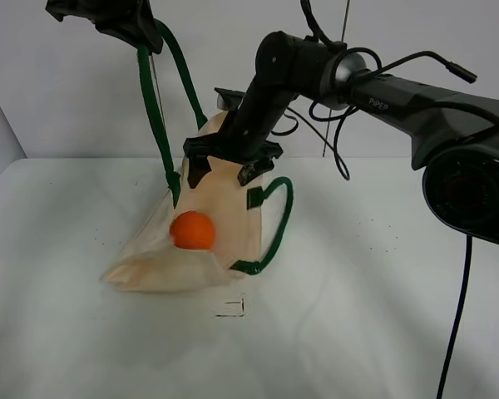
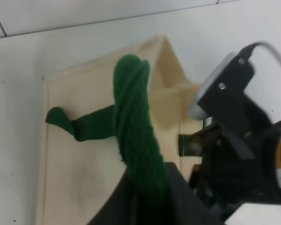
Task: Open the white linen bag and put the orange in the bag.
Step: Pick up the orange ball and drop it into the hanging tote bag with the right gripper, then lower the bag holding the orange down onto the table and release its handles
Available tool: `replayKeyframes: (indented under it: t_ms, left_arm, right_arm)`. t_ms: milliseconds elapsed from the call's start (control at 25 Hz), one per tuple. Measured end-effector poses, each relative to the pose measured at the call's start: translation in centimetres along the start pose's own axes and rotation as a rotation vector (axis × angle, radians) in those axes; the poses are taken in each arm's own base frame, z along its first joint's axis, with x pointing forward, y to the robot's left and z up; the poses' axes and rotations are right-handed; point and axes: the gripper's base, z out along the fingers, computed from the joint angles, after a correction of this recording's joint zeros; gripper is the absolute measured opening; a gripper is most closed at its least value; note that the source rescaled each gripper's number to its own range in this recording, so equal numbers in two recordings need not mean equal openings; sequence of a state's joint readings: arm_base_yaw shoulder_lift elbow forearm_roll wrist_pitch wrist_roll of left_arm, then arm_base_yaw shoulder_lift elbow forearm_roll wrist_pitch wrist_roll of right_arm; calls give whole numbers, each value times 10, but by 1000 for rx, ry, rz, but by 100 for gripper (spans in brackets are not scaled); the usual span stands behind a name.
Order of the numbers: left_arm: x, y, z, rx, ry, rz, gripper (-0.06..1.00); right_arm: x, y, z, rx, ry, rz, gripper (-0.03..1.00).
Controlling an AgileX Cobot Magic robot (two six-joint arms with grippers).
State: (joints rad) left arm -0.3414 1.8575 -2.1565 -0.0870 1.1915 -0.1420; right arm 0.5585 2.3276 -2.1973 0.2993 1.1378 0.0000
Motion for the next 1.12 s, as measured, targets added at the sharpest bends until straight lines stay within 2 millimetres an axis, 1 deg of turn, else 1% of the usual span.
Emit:
replayKeyframes:
  t_ms: [80, 200, 320, 400, 440, 560, 720, 800, 920, 960, 1040, 1120]
  left_arm:
    - [0, 0, 0, 0, 0, 0, 0]
    - [0, 0, 0, 0, 0, 0, 0]
    - [0, 0, 0, 0, 0, 0, 0]
    - [0, 0, 0, 0, 0, 0, 0]
    - [0, 0, 0, 0, 0, 0, 0]
    - [0, 0, 0, 0, 0, 0, 0]
    - [0, 0, 0, 0, 0, 0, 0]
    - [0, 0, 0, 0, 0, 0, 0]
    - [0, 0, 0, 0, 0, 0, 0]
    - [0, 0, 0, 0, 0, 0, 0]
    - [0, 0, 0, 0, 0, 0, 0]
    - [0, 0, 0, 0, 0, 0, 0]
  right_arm:
    - [-4, -8, -13, 126, 3, -50, 100]
    - [-11, -16, -31, 269, -41, -90, 100]
    - [-15, -25, -40, 300, -64, -79, 100]
    - [-16, -36, -43, 310, -65, -59, 100]
    - [-16, -44, -45, 318, -67, -42, 100]
    - [-17, -79, -54, 345, -72, 21, 100]
    - [-13, -142, -72, 395, -82, 134, 100]
    - [-7, -175, -85, 422, -91, 197, 100]
    - [4, -217, -104, 454, -104, 279, 100]
    - [7, -228, -109, 460, -108, 305, 100]
    - [13, -243, -116, 467, -114, 336, 100]
    - [16, -251, -120, 468, -118, 355, 100]
